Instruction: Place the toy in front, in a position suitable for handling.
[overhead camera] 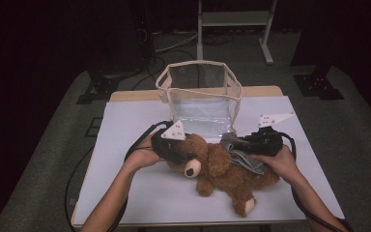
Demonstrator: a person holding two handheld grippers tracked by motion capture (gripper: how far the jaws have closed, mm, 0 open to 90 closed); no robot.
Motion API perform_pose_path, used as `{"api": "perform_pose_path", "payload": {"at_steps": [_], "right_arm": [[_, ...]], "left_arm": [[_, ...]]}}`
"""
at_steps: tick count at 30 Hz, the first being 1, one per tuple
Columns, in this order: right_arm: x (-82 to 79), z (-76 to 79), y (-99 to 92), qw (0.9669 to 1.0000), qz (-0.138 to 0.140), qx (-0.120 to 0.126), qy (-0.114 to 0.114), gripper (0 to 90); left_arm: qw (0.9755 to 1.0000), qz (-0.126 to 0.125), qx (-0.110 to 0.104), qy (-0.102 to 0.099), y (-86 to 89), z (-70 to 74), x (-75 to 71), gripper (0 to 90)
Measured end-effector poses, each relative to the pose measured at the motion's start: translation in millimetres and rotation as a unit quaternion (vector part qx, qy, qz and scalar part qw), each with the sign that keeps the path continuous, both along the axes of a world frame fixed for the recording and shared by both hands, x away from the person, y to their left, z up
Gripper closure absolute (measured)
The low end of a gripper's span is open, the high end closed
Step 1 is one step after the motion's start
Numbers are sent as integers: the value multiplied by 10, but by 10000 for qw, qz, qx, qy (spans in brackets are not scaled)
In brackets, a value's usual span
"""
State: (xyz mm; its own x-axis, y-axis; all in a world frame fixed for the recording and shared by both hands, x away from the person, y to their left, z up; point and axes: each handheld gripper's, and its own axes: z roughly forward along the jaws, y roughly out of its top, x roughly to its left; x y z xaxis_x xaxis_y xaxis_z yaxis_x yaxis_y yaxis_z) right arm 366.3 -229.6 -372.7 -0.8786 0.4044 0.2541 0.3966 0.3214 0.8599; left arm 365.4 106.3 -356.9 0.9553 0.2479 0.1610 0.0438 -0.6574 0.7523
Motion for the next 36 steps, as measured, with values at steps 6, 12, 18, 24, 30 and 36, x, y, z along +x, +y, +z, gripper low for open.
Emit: {"api": "perform_pose_path", "payload": {"at_steps": [6,12,18,24,30,36], "right_arm": [[34,-124,270,9992,311,-78,221,726],[-337,-176,372,9991,411,20,-23,730],[-546,-43,387,9980,564,-78,-264,731],[-262,18,252,9999,100,-68,-52,725],[-416,-120,362,9992,375,-53,-137,725],[-510,-164,329,9990,390,54,-192,725]], "left_arm": [[9983,379,-168,405,195,-187,-130,158],[9949,601,-594,549,286,-244,-300,41],[9986,343,-287,286,275,-340,-517,164],[9993,172,-210,263,323,-339,-599,176],[9974,282,-356,563,308,-232,-529,26],[9993,114,110,325,157,-217,-545,20]]}}
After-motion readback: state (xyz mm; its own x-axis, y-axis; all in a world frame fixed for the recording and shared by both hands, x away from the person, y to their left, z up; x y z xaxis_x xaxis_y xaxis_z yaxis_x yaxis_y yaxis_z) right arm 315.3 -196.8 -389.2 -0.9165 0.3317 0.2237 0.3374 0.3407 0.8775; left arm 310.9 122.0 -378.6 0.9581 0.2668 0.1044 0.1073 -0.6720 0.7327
